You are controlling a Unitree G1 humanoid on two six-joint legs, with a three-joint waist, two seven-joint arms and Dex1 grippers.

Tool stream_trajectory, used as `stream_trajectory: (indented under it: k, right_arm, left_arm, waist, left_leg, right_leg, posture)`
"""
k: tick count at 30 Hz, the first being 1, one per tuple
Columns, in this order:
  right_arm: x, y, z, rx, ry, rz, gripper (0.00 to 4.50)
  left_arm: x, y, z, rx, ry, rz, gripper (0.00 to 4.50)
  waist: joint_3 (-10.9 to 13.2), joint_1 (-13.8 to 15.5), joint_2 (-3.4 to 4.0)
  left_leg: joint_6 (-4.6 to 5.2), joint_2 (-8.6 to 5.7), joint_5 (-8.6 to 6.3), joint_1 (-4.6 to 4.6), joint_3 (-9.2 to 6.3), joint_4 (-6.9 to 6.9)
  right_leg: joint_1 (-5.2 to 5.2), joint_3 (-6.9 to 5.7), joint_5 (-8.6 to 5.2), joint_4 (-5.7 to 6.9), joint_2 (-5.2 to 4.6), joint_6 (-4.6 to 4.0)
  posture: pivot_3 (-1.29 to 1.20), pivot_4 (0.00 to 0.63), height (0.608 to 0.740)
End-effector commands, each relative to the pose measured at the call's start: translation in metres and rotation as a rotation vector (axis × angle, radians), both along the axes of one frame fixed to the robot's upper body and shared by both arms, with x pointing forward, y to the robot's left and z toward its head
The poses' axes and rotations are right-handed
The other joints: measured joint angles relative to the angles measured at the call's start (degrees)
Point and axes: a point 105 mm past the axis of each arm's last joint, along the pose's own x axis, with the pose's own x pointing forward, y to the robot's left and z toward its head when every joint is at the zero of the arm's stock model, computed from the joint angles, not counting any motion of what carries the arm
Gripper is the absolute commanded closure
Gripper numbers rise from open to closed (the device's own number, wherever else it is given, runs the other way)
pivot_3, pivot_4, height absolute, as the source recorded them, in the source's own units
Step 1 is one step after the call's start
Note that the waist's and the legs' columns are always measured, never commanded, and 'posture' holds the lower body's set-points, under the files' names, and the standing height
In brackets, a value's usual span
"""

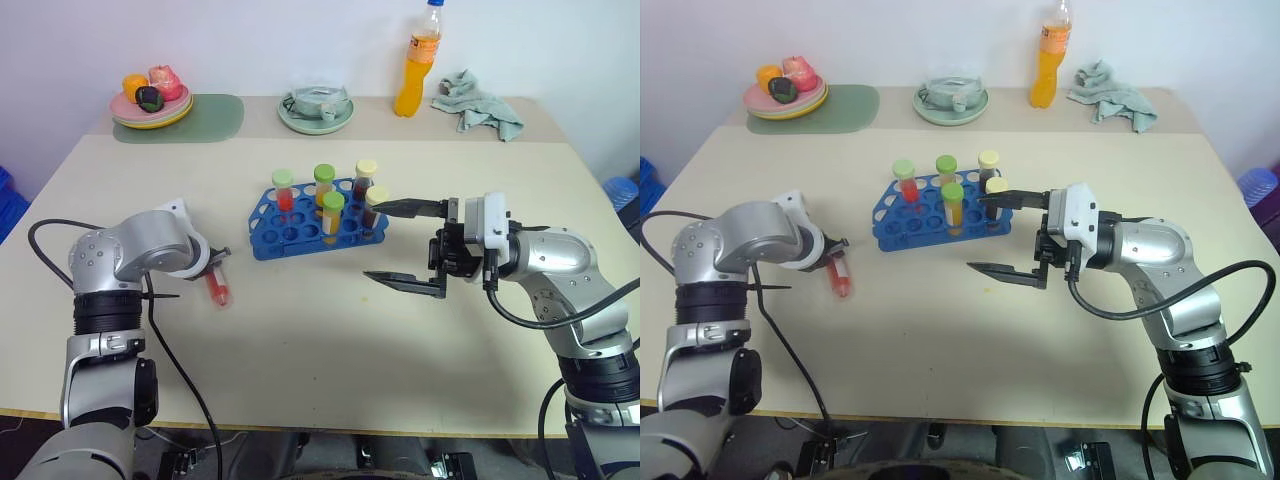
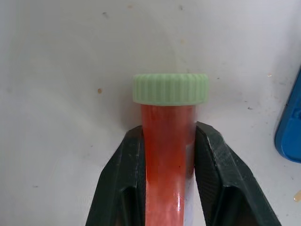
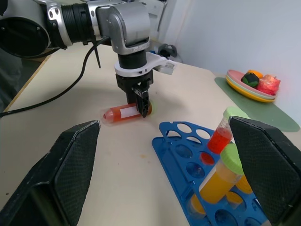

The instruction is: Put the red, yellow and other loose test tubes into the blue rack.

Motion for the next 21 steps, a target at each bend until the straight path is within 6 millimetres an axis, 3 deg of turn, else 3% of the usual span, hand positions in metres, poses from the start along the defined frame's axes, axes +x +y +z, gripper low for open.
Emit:
stream_trajectory:
  k: [1, 5, 6, 9, 13, 17, 21]
  right_arm:
    - [-0.001, 0.001, 0.009, 0.007, -0.053, 0.007, 0.00]
    - [0.002, 0.002, 0.009, 0.020, -0.054, 0.010, 0.00]
    - [0.003, 0.003, 0.009, 0.024, -0.054, 0.011, 0.00]
    - [0.008, 0.004, 0.009, 0.031, -0.053, 0.013, 0.00]
    - [0.010, 0.005, 0.009, 0.036, -0.055, 0.015, 0.00]
    - [0.012, 0.003, 0.012, 0.046, -0.059, 0.004, 0.00]
    - [0.013, 0.000, 0.014, 0.042, -0.063, -0.021, 0.00]
  left_arm:
    - [-0.009, 0.015, 0.004, 0.039, -0.048, -0.001, 3.62]
    - [-0.022, 0.027, 0.022, 0.043, -0.209, -0.092, 3.62]
    - [-0.025, 0.021, 0.040, 0.021, -0.313, -0.172, 3.62]
    - [-0.029, -0.007, 0.072, -0.258, -0.581, -0.297, 3.62]
    - [-0.043, -0.021, 0.126, -0.148, -0.886, -0.522, 3.62]
    - [-0.043, -0.032, 0.174, -0.096, -1.280, -0.546, 3.62]
    - [-0.040, -0.063, 0.173, 0.025, -1.471, -0.705, 3.62]
  waist:
    - [-0.01, -0.25, -0.01]
    - [-0.01, -1.04, 0.00]
    - [0.00, -1.05, 0.00]
    - [-0.01, -0.16, 0.02]
    - [0.01, -0.11, -0.02]
    - [0.00, -0.08, 0.04]
    - [0.00, -0.11, 0.04]
  left_leg:
    - [0.00, 0.00, -0.01, 0.00, 0.01, 0.00]
    - [-0.11, 0.03, -0.08, 0.00, 0.10, -0.10]
    - [-0.11, 0.04, -0.08, 0.00, 0.10, -0.11]
    - [-0.09, 0.03, -0.09, -0.01, 0.10, -0.07]
    - [-0.02, 0.04, -0.14, -0.02, 0.10, 0.00]
    - [0.04, 0.04, -0.17, -0.03, 0.20, -0.11]
    - [0.10, 0.07, -0.21, -0.05, 0.26, -0.22]
  right_leg:
    - [0.00, 0.01, 0.00, 0.00, 0.00, 0.00]
    - [-0.14, 0.16, -0.01, 0.11, 0.05, -0.02]
    - [-0.15, 0.16, -0.01, 0.12, 0.06, -0.02]
    - [-0.11, 0.14, -0.06, 0.03, 0.04, -0.13]
    - [-0.06, 0.10, -0.13, -0.19, 0.03, -0.30]
    - [0.07, 0.15, -0.11, -0.43, -0.02, -0.35]
    - [0.19, 0.15, -0.08, -0.73, -0.02, -0.36]
  posture:
    - [0.00, 0.150, 0.740]
    - [0.00, 0.150, 0.740]
    - [0.00, 0.150, 0.740]
    - [0.00, 0.150, 0.740]
    - [0.00, 0.150, 0.740]
    - [0.00, 0.150, 0.740]
    - [0.00, 0.150, 0.740]
